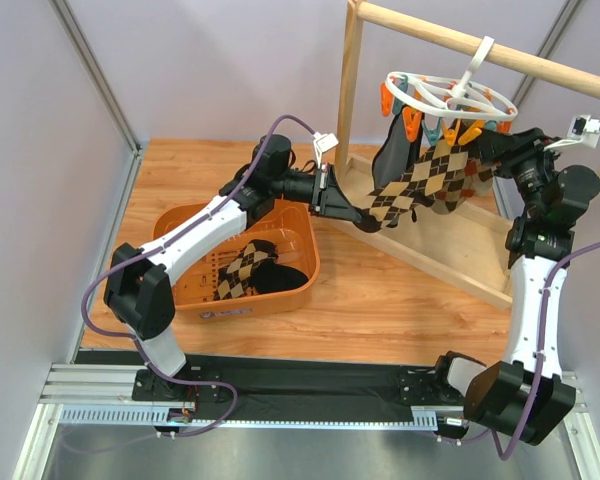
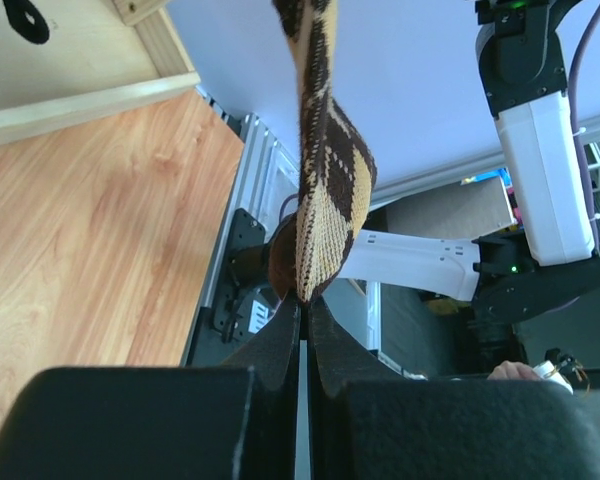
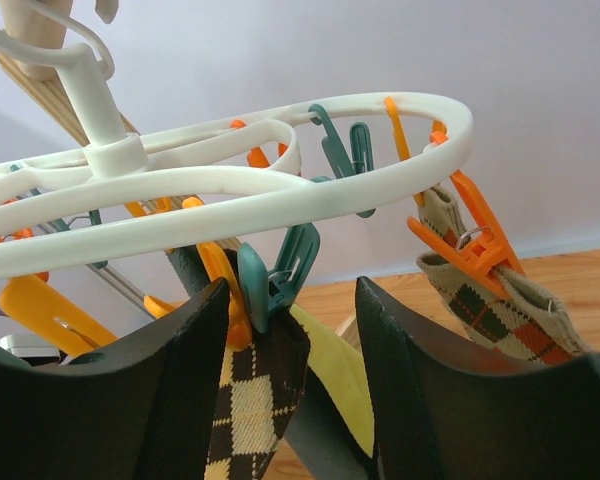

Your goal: Remove the socks clipped to the hanger

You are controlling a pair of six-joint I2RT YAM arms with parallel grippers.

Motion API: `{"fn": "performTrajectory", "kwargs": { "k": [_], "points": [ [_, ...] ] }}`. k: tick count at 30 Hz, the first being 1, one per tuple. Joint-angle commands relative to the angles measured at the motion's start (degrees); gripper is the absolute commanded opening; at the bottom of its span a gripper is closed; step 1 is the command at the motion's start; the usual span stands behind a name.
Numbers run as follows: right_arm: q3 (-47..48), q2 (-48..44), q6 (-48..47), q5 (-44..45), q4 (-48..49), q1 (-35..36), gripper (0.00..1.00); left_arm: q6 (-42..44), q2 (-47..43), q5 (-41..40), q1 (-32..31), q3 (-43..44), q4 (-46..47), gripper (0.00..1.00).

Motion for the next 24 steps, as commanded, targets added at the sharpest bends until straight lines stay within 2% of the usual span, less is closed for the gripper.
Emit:
{"fn": "performTrajectory", "kwargs": {
  "k": [1, 10, 17, 18, 19, 22, 24],
  "points": [
    [0.5, 1.1, 0.6, -0.2, 4.7, 0.1, 0.55, 1.0, -3.2, -0.1, -0.3, -1.5, 0.8, 0.00],
    [-0.8, 2.8, 3.5, -2.1, 11.1, 0.2, 0.56, 0.6, -4.1, 0.2, -0.3, -1.9, 0.8, 0.00],
    [-1.6, 2.4, 5.5, -2.5, 12.4, 0.1, 0.55, 0.8, -3.4, 0.4, -0.3, -1.4, 0.8, 0.00],
    [-0.3, 2.1, 5.2, -2.1, 10.8, 0.2, 0.55, 0.7, -3.0, 0.5, -0.3, -1.2, 0.8, 0.00],
    [0.6, 1.8, 4.8, -1.6, 4.5, 0.1, 0.55, 0.8, -2.9, 0.4, -0.3, -0.7, 0.7, 0.00],
    [3.3, 0.0, 1.6, -0.4, -5.8, 0.1, 0.55, 1.7, -2.2, -0.1, -0.3, 0.5, -1.2, 0.00],
    [3.7, -2.2, -0.7, -0.3, -9.6, 0.1, 0.56, 3.1, -2.0, -1.3, -0.3, 0.7, -3.0, 0.00]
  ]
}}
